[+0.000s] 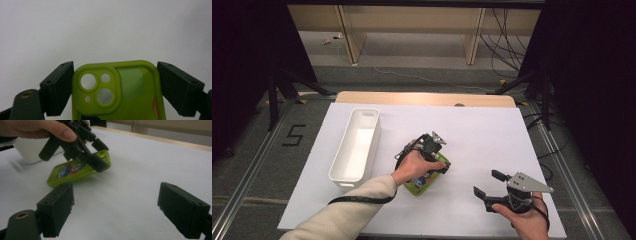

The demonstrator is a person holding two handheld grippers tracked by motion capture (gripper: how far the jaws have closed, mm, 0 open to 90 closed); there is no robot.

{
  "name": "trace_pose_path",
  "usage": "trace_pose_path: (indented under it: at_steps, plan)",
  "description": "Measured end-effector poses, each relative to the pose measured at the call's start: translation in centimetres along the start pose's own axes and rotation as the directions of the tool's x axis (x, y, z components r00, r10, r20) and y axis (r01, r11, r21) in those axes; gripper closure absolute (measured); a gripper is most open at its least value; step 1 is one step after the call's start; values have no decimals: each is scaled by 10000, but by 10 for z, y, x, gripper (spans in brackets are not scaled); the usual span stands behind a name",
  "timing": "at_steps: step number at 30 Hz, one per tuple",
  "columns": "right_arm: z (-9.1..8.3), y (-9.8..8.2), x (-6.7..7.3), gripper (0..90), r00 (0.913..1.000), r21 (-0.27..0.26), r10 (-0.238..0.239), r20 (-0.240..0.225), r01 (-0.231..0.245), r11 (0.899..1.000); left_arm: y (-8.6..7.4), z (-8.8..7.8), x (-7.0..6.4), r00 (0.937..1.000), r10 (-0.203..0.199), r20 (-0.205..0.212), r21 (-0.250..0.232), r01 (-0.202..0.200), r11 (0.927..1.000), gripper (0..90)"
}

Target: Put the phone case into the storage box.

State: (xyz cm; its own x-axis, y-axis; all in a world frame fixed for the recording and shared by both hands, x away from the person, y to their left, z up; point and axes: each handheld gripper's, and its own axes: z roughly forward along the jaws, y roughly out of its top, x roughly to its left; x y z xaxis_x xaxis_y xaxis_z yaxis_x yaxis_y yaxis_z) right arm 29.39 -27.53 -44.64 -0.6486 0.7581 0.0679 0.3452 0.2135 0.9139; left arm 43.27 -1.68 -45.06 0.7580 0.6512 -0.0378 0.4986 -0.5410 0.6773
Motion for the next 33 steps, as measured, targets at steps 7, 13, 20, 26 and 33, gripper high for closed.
trace_pose_path:
  at_steps: [7, 13, 20, 26, 33]
  plan:
    - [-1, 0, 0, 149, 10000, 2, -14, 37, 14, 10000, 6, -10, 3, 9999, -27, -133, -445, 21, 9990, 169]
    - [0, 0, 0, 149, 10000, -54, -19, 47, 19, 10000, 10, -18, 5, 9996, -105, -267, -786, 84, 9969, 169]
    - [-1, 0, 0, 149, 10000, -75, -15, 70, 16, 10000, 14, -28, 7, 9991, -145, -394, -1193, 97, 9928, 169]
    - [-1, 0, 0, 149, 9999, -50, -26, 109, 26, 10000, 18, -36, 8, 9984, -178, -529, -1534, 95, 9881, 169]
    - [-1, 0, 0, 149, 9999, -60, -18, 112, 19, 10000, 21, -44, 12, 9978, -215, -622, -1766, 102, 9842, 169]
